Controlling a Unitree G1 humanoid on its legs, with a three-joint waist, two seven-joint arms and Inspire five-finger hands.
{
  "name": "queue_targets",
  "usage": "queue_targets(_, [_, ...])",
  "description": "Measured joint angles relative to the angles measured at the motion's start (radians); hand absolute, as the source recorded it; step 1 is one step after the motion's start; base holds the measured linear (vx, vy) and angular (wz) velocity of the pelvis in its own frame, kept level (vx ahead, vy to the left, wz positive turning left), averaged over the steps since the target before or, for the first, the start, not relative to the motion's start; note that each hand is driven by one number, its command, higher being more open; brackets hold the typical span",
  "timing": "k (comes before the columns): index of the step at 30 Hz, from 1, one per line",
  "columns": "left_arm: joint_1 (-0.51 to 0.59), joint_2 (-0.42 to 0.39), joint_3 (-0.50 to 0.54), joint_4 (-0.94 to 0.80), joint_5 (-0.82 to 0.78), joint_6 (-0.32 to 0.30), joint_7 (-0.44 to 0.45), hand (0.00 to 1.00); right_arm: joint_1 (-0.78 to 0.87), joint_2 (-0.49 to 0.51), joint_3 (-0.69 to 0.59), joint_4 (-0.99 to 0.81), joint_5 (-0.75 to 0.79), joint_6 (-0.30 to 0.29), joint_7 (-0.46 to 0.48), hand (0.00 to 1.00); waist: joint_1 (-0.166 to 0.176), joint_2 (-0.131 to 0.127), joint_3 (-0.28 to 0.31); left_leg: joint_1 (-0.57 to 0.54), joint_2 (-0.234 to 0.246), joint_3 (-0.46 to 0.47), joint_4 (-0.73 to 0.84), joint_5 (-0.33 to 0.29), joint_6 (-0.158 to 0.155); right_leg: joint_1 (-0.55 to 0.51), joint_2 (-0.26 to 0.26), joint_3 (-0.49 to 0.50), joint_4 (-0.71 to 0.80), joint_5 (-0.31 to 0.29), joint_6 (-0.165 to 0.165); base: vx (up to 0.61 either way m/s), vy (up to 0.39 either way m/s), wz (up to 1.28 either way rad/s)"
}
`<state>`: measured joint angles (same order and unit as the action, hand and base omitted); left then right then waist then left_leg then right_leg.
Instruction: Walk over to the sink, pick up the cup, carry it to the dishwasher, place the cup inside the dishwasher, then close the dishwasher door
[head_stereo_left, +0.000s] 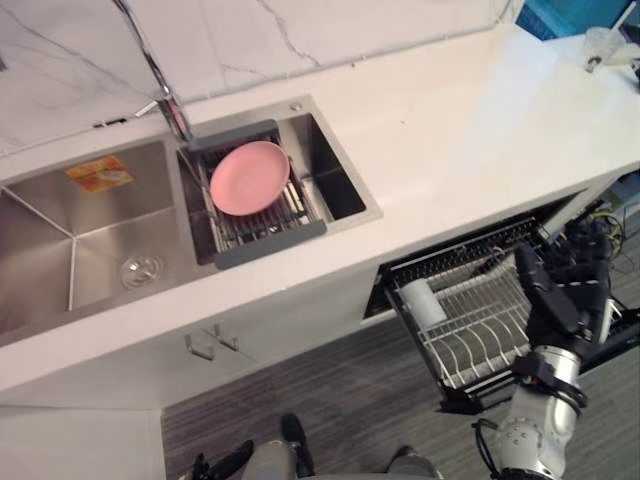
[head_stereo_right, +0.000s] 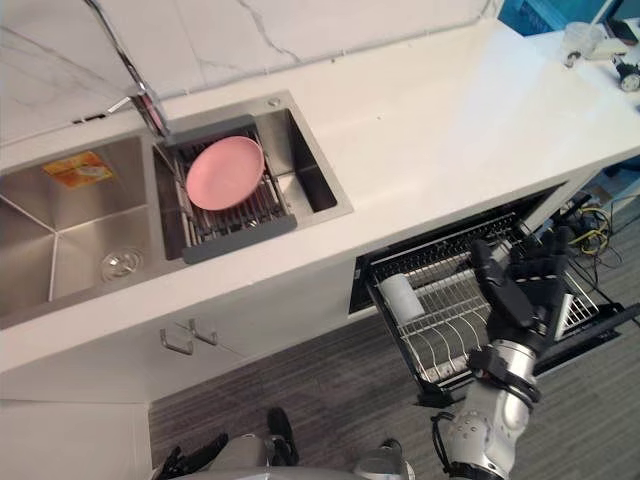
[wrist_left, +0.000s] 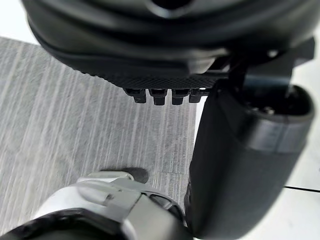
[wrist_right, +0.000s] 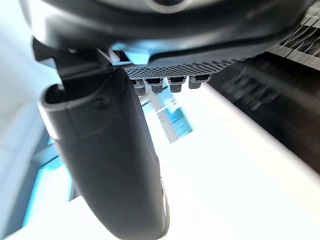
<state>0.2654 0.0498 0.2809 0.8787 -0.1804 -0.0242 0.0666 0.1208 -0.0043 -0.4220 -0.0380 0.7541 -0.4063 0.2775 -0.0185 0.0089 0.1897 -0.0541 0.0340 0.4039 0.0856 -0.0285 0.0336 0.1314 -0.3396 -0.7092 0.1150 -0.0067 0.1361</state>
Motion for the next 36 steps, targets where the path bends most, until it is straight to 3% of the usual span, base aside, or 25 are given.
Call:
queue_targets(7, [-0.024, 0.048, -0.107, 0.003, -0.006, 0.009, -0.074, 1.00, -0.051, 0.004, 0.177, -0.065, 0.049, 0.043, 0.087, 1.00, 0.007, -0.006, -0.014, 0.005, -0.034, -0.013, 0.030, -0.063, 0.047, -0.027, -0.094, 0.002, 0.177, 0.004, -0.005, 0.03, 0.103, 0.17])
queue_targets(10, [-0.057, 0.079, -0.164, 0.020, -0.033, 0.008, -0.109, 1.00, -0.065, -0.005, 0.225, -0.060, 0.075, 0.077, 0.082, 1.00, 0.011, -0.008, -0.015, 0.005, -0.047, -0.056, 0.039, -0.077, 0.069, -0.098, -0.162, 0.055, 0.382, 0.057, -0.079, 0.11, 0.102, 0.44])
queue_targets(11, [-0.063, 0.086, -0.188, 0.020, -0.037, 0.008, -0.117, 1.00, -0.070, -0.016, 0.237, -0.044, 0.080, 0.080, 0.082, 1.00, 0.017, -0.009, -0.017, 0.016, -0.055, -0.079, 0.039, -0.078, 0.069, -0.150, -0.183, 0.118, 0.481, 0.110, -0.154, 0.21, 0.130, 0.55])
queue_targets(12, [-0.068, 0.100, -0.219, 0.019, -0.040, 0.008, -0.116, 1.00, -0.071, -0.021, 0.243, -0.016, 0.080, 0.085, 0.084, 1.00, 0.016, -0.018, -0.021, 0.028, -0.061, -0.118, 0.040, -0.076, 0.083, -0.208, -0.177, 0.213, 0.590, 0.095, -0.150, 0.16, 0.088, 0.64])
queue_targets(13, [-0.072, 0.107, -0.232, 0.019, -0.045, 0.009, -0.115, 1.00, -0.072, -0.023, 0.243, 0.001, 0.081, 0.089, 0.084, 1.00, 0.015, -0.022, -0.024, 0.031, -0.061, -0.143, 0.044, -0.080, 0.089, -0.231, -0.148, 0.253, 0.641, 0.019, -0.128, 0.22, 0.079, 0.91])
queue_targets(14, [-0.082, 0.114, -0.249, 0.020, -0.058, 0.016, -0.115, 1.00, -0.072, -0.029, 0.243, 0.024, 0.083, 0.091, 0.082, 1.00, 0.013, -0.022, -0.024, 0.041, -0.059, -0.191, 0.044, -0.089, 0.101, -0.264, -0.069, 0.309, 0.681, -0.097, -0.114, 0.16, 0.026, 1.13])
queue_targets(15, [-0.091, 0.117, -0.252, 0.024, -0.058, 0.027, -0.115, 1.00, -0.071, -0.036, 0.243, 0.028, 0.088, 0.094, 0.075, 1.00, 0.004, -0.022, -0.024, 0.055, -0.068, -0.239, 0.038, -0.092, 0.106, -0.292, 0.006, 0.344, 0.663, -0.170, -0.109, 0.24, 0.020, 1.31])
queue_targets(17, [-0.098, 0.126, -0.272, 0.032, -0.056, 0.042, -0.116, 1.00, -0.071, -0.052, 0.230, 0.027, 0.091, 0.094, 0.068, 1.00, -0.003, -0.025, -0.025, 0.080, -0.091, -0.307, 0.031, -0.097, 0.108, -0.343, 0.079, 0.387, 0.582, -0.212, -0.106, 0.19, -0.019, 1.20])
queue_targets(20, [-0.096, 0.137, -0.288, 0.051, -0.051, 0.045, -0.122, 1.00, -0.057, -0.105, 0.225, 0.020, 0.128, 0.096, 0.051, 1.00, -0.019, -0.030, -0.031, 0.087, -0.104, -0.329, 0.078, -0.128, 0.076, -0.403, 0.116, 0.427, 0.431, -0.188, -0.088, 0.17, -0.036, 1.04])
queue_targets(21, [-0.103, 0.136, -0.279, 0.063, -0.029, 0.082, -0.153, 1.00, -0.068, -0.128, 0.153, 0.021, 0.164, 0.112, 0.001, 1.00, -0.011, -0.024, -0.014, 0.110, -0.073, -0.183, 0.163, -0.238, 0.017, -0.325, 0.164, 0.450, 0.202, -0.019, -0.092, 0.04, -0.007, 0.34])
queue_targets(26, [-0.103, 0.135, -0.279, 0.063, -0.029, 0.082, -0.154, 1.00, -0.068, -0.128, 0.154, 0.020, 0.164, 0.112, 0.000, 1.00, -0.009, -0.018, -0.011, 0.106, -0.072, -0.193, 0.162, -0.236, 0.018, -0.318, 0.163, 0.436, 0.194, -0.018, -0.090, 0.00, 0.000, 0.06])
queue_targets(31, [-0.108, 0.119, -0.275, 0.065, -0.026, 0.114, -0.155, 1.00, -0.069, -0.138, 0.161, 0.019, 0.152, 0.112, -0.026, 1.00, -0.003, 0.012, -0.005, 0.105, -0.053, -0.199, 0.152, -0.230, 0.012, -0.276, 0.181, 0.396, 0.107, 0.012, -0.077, 0.02, -0.006, 0.17])
queue_targets(34, [-0.111, 0.105, -0.265, 0.065, -0.041, 0.151, -0.157, 1.00, -0.070, -0.165, 0.166, 0.020, 0.005, 0.119, -0.094, 1.00, 0.004, 0.038, -0.014, 0.105, -0.034, -0.187, 0.141, -0.223, 0.001, -0.243, 0.216, 0.389, 0.008, 0.059, -0.079, 0.05, -0.016, -0.10])
queue_targets(36, [-0.115, 0.099, -0.256, 0.066, -0.057, 0.185, -0.163, 1.00, -0.070, -0.199, 0.164, 0.019, -0.170, 0.119, -0.152, 1.00, 0.003, 0.046, -0.020, 0.108, -0.022, -0.159, 0.141, -0.218, -0.009, -0.207, 0.243, 0.403, -0.082, 0.105, -0.084, 0.08, -0.025, -0.33])
